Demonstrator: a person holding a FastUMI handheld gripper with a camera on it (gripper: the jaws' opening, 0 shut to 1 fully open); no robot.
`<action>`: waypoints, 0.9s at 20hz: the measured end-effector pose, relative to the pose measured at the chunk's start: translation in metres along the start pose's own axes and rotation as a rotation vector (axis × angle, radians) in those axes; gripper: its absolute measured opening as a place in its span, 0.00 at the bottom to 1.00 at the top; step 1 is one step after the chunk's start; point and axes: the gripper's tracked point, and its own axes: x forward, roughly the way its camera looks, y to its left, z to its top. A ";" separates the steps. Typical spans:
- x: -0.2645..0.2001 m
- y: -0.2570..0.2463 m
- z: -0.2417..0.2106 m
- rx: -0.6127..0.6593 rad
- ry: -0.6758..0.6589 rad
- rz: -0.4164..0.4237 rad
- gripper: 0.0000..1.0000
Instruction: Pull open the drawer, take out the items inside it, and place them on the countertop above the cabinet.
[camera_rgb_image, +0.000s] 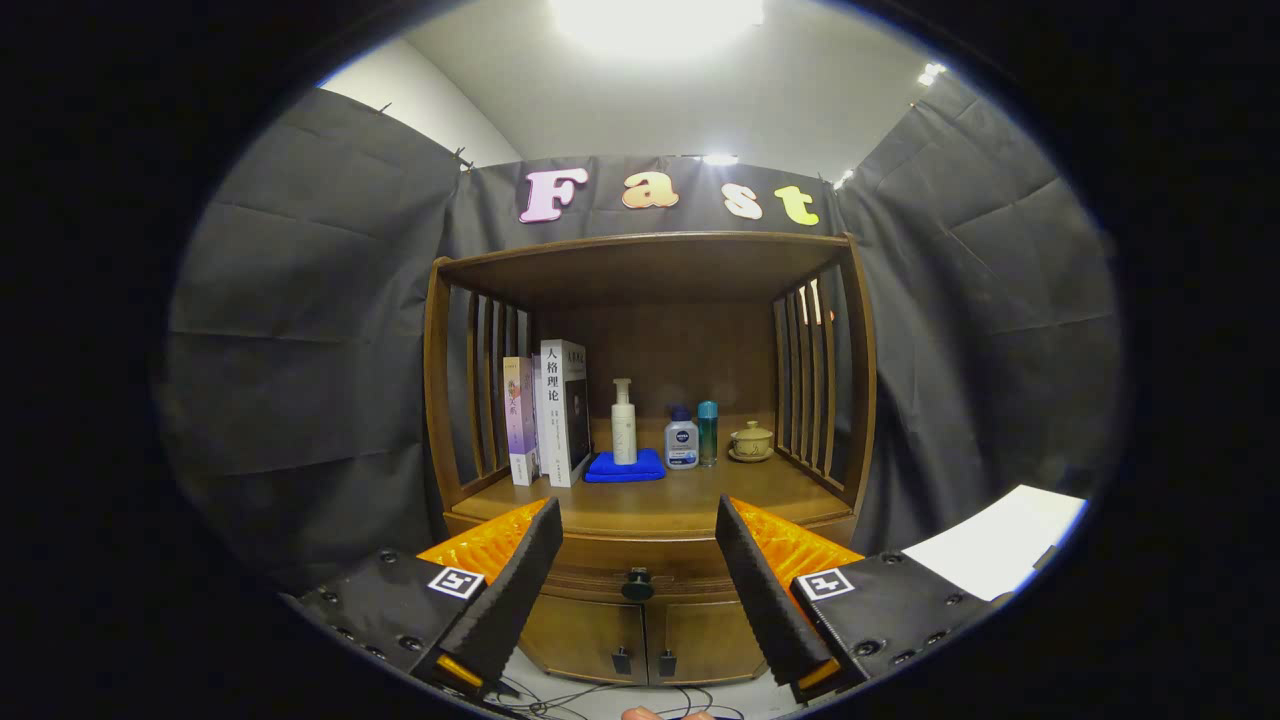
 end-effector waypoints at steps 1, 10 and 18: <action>0.001 -0.001 -0.001 -0.001 0.002 -0.001 0.98; 0.011 -0.005 -0.016 0.020 0.022 0.002 0.98; 0.059 -0.007 -0.070 0.029 0.109 0.013 0.98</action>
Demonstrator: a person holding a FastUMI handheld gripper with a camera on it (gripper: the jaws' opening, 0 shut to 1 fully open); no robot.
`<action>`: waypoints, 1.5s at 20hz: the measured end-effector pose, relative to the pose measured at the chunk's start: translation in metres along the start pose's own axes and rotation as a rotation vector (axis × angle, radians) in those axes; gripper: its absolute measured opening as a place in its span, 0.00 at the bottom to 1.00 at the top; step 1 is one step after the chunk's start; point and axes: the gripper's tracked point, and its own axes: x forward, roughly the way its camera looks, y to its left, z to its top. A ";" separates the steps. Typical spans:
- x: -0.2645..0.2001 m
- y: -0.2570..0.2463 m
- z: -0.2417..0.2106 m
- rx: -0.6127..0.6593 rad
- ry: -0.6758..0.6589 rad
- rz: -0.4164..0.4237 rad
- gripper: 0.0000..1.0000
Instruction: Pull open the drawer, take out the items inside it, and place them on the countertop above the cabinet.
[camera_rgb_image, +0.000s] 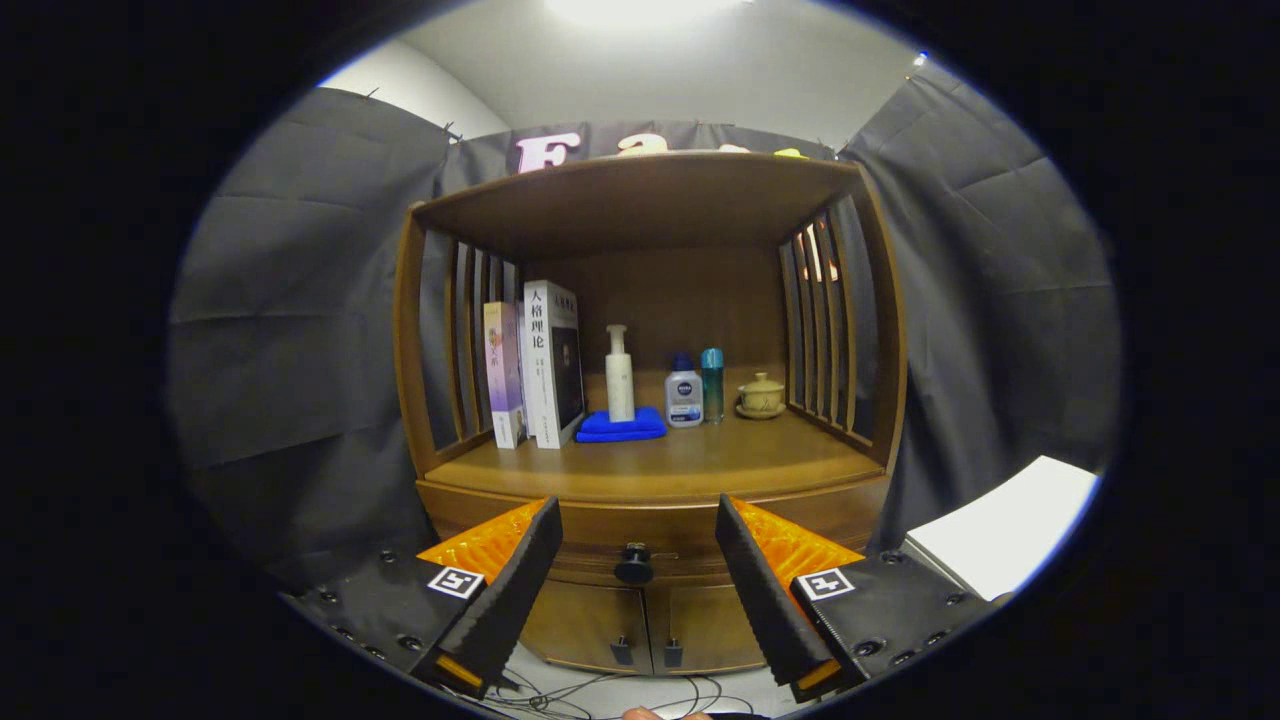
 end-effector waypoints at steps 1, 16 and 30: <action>0.007 0.001 -0.004 0.002 0.009 0.002 0.98; 0.112 0.002 -0.118 -0.036 0.220 -0.016 0.98; 0.125 0.009 -0.136 -0.031 0.251 -0.010 0.41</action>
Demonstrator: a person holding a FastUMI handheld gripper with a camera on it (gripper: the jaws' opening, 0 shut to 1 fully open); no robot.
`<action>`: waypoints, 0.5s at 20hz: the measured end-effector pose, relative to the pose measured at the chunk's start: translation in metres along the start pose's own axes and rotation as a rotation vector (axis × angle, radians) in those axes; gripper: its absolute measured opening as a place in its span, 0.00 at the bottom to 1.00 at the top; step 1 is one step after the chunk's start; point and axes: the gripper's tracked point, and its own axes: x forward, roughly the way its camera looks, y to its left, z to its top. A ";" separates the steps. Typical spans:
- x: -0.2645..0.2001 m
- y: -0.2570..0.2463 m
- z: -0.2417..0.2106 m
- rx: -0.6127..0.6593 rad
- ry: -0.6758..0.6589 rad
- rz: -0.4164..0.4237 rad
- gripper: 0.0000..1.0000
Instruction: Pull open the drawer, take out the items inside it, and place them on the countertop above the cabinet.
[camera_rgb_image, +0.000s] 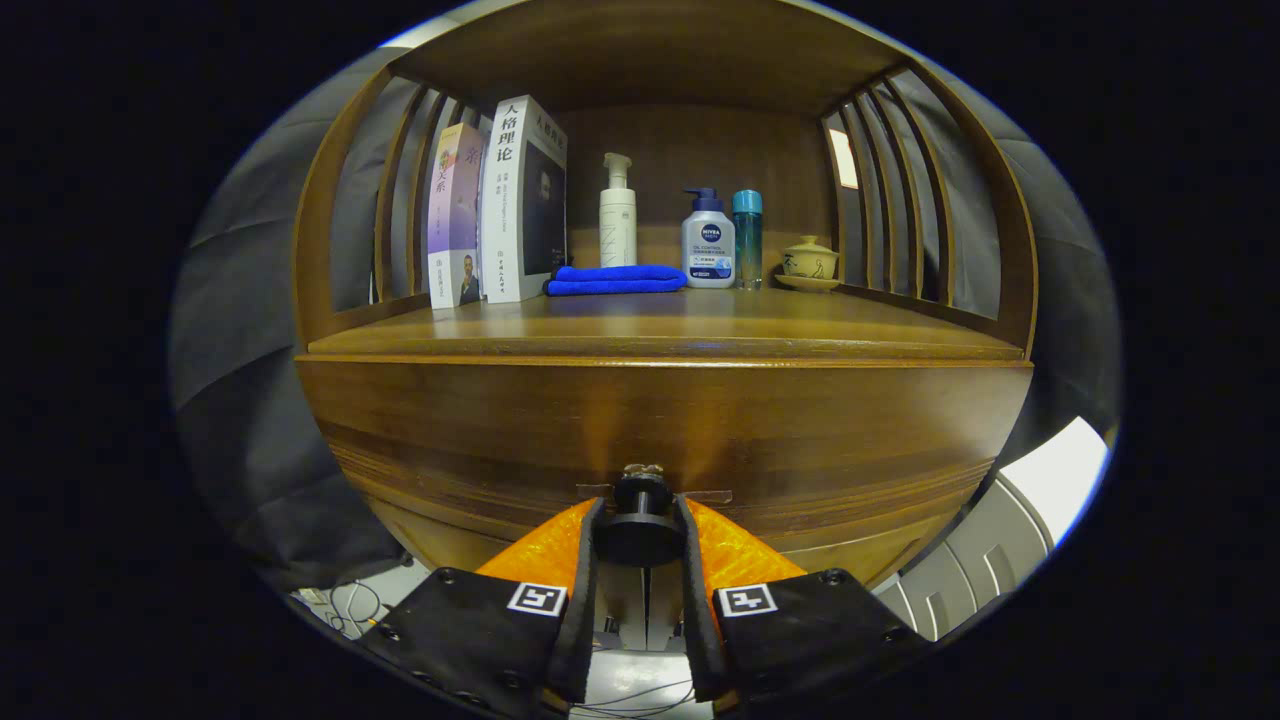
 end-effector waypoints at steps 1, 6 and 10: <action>0.003 0.001 -0.002 0.017 0.000 0.009 0.36; -0.001 -0.001 -0.002 0.016 0.008 0.051 0.23; -0.009 -0.001 -0.005 0.022 0.016 0.049 0.23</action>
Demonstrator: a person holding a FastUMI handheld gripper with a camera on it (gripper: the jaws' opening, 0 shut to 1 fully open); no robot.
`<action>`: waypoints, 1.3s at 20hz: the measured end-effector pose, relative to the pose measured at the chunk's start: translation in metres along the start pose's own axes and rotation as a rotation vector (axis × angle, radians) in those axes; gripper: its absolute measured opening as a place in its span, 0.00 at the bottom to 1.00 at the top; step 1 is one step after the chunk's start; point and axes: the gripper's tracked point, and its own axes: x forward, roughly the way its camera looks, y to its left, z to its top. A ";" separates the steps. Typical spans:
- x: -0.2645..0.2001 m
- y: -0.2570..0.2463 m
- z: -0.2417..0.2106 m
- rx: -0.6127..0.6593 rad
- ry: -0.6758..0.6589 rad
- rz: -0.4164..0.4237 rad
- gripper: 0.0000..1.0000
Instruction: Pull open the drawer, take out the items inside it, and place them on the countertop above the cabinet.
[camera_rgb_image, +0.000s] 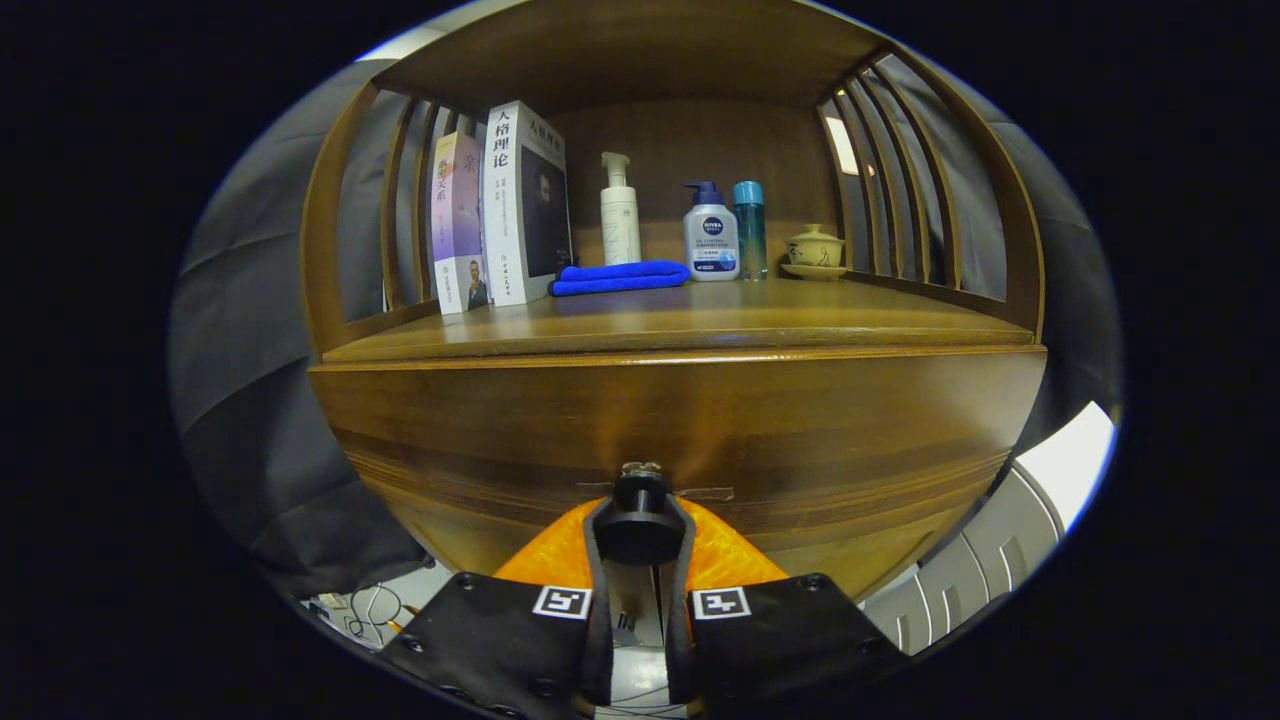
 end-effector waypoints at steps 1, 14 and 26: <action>-0.004 -0.001 -0.001 -0.003 -0.001 0.000 0.23; -0.065 0.004 -0.023 -0.011 -0.011 0.027 0.23; -0.108 0.008 -0.045 -0.059 -0.007 0.065 0.22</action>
